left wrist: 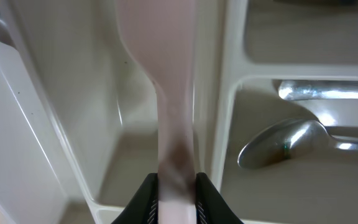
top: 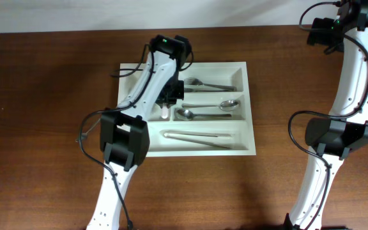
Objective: Pack container
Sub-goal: 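Carry the white knife into the second narrow compartment and release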
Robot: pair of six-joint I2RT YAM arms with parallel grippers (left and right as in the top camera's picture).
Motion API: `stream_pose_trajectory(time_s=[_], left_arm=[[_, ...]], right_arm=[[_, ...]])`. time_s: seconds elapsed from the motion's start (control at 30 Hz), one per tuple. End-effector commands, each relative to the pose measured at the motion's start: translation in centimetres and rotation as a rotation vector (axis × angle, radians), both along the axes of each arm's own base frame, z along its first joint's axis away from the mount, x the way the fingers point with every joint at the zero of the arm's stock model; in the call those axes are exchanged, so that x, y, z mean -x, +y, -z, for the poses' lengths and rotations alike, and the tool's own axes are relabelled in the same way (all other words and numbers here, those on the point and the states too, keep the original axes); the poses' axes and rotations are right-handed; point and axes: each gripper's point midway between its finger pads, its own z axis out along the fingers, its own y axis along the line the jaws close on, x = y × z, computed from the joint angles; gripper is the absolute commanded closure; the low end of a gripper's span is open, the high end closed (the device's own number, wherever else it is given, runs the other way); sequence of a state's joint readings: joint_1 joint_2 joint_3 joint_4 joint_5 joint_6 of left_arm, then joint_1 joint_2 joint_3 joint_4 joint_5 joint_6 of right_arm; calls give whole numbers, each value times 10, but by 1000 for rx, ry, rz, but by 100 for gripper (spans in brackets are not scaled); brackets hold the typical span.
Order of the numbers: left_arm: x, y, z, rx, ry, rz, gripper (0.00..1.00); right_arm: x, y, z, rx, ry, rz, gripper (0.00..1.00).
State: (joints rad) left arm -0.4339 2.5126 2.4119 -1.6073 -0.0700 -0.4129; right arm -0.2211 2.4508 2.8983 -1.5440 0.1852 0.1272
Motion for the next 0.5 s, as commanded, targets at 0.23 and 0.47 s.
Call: stream_pose_trajectory(time_s=[0.23, 0.47], left_arm=[[-9, 19, -1, -38, -26, -34, 61], [-23, 35, -11, -59, -75, -41, 59]], right_arm=[[0, 2, 0, -1, 1, 2, 1], [0, 2, 0, -1, 1, 2, 1]])
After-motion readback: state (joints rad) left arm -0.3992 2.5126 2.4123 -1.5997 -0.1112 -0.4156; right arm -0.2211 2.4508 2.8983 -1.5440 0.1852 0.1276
